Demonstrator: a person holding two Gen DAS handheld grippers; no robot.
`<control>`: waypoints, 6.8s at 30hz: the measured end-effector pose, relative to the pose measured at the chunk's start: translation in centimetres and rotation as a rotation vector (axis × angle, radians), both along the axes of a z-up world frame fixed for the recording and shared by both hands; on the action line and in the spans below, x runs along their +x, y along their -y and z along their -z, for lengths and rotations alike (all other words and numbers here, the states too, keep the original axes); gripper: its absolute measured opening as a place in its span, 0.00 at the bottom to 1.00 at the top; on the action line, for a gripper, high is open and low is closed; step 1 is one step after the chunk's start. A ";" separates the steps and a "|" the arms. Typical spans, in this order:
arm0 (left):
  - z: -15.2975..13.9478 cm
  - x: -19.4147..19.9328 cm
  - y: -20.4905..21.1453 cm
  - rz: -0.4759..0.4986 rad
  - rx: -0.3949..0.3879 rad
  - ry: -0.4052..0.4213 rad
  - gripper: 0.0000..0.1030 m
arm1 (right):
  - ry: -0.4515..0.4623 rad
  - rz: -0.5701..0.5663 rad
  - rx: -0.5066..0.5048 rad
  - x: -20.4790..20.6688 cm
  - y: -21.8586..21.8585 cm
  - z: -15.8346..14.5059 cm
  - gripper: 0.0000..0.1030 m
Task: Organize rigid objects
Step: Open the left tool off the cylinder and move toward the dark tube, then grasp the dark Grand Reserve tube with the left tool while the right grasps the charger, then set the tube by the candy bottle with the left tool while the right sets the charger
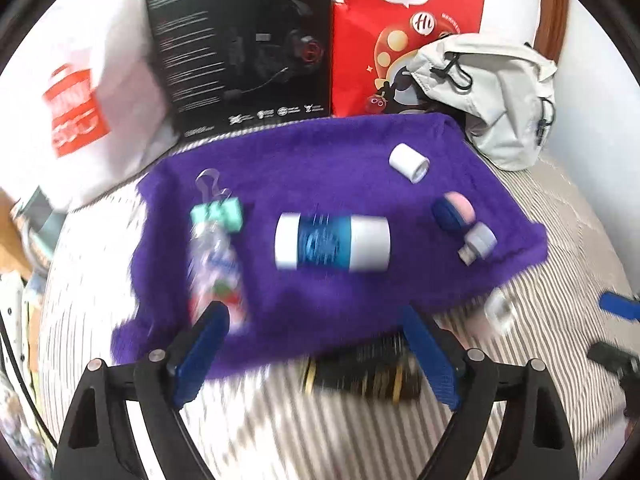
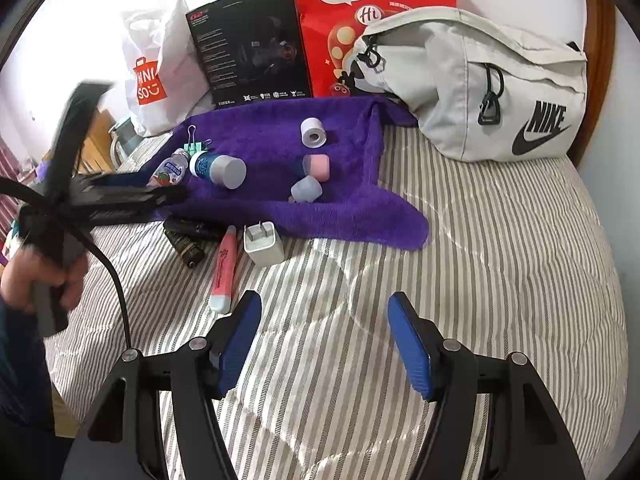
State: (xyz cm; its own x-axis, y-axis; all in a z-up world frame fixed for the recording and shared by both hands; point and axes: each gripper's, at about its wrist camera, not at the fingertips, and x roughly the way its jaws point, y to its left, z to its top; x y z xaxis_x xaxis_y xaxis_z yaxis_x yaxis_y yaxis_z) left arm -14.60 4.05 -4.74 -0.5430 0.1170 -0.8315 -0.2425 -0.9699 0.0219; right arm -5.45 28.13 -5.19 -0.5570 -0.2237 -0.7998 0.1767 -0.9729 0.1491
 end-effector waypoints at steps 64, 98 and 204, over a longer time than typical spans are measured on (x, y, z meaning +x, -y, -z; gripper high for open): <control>4.8 4.5 4.4 -0.223 0.008 0.067 0.81 | 0.022 -0.046 -0.086 -1.8 4.3 2.7 0.65; 4.7 4.5 5.4 -0.147 0.044 0.028 0.22 | -0.036 -0.036 -0.021 -6.0 7.1 4.7 0.50; 2.7 -4.4 3.4 -0.140 0.042 0.099 0.29 | 0.030 -0.273 0.097 -14.7 10.5 3.9 0.28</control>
State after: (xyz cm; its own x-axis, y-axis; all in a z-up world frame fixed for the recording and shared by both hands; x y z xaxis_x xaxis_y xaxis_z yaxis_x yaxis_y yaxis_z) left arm -18.99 0.62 -7.44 -0.4726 0.0817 -0.8775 -0.1037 -0.9939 -0.0367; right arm -20.14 17.64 -9.09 -0.4621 -0.2843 -0.8400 0.4313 -0.8997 0.0673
